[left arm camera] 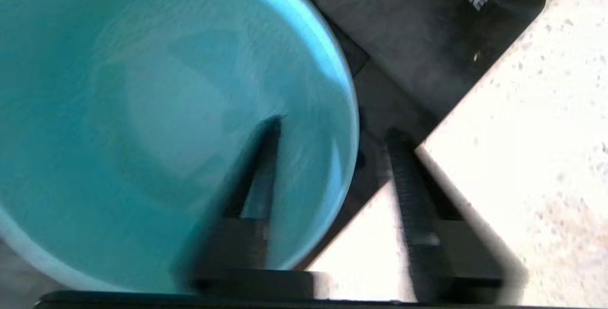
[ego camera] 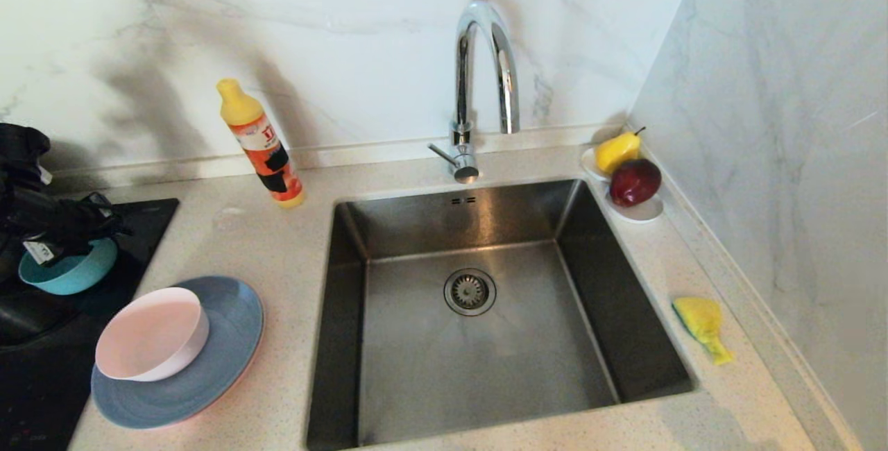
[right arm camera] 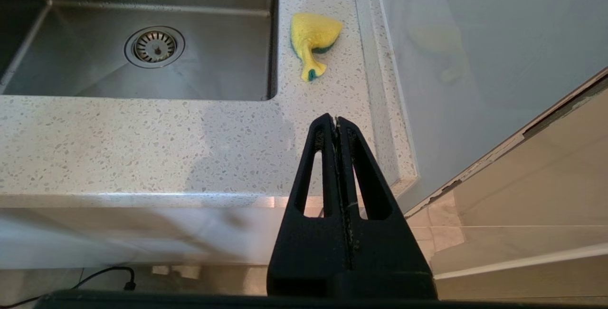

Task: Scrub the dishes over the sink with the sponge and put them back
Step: Place the bowl on the bowl

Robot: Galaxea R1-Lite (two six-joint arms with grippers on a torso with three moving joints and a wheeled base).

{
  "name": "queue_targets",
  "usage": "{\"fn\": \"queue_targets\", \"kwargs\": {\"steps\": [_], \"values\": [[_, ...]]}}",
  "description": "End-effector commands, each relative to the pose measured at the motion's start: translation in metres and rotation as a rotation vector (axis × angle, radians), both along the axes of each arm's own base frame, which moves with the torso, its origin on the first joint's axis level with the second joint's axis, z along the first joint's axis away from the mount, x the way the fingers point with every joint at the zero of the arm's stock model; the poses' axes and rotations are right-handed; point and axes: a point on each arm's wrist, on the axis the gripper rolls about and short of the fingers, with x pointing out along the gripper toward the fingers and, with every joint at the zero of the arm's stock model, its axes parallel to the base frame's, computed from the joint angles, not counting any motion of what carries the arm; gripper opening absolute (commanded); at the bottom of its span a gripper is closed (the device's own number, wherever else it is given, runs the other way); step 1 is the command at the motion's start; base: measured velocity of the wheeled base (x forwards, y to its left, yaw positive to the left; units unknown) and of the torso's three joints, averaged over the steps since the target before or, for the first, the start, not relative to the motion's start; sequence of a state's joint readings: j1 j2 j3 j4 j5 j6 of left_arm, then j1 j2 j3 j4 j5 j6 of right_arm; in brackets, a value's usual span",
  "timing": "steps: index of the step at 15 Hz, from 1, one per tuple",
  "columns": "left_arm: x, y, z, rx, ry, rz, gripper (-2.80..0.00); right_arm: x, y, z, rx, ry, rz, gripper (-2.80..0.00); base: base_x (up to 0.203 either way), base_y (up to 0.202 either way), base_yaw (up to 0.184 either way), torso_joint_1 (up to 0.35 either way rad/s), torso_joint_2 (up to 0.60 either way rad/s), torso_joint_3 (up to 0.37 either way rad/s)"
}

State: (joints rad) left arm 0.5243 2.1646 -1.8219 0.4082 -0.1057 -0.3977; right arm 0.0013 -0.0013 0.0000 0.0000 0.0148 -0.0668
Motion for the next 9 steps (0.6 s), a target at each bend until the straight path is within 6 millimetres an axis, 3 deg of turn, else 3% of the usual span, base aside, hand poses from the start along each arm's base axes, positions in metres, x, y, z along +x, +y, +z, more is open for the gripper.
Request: {"fn": "queue_targets", "kwargs": {"steps": [1,6,9], "values": [[-0.008,-0.004,0.013,-0.005,-0.003,0.001,-2.80,0.000,0.000,0.000,-0.001,0.000,0.001,-2.80,0.000,0.000,0.000,0.000,0.00,0.000],[-0.024,-0.015,0.044,-0.012,-0.004,-0.003,-2.80,0.000,0.000,0.000,-0.001,0.000,0.001,-2.80,0.000,0.000,0.000,0.000,0.00,0.000],[-0.045,-0.034,0.080,0.015,-0.046,-0.019,-2.80,0.000,0.000,0.000,-0.001,0.000,0.001,-2.80,0.000,0.000,0.000,0.000,0.00,0.000]]}}
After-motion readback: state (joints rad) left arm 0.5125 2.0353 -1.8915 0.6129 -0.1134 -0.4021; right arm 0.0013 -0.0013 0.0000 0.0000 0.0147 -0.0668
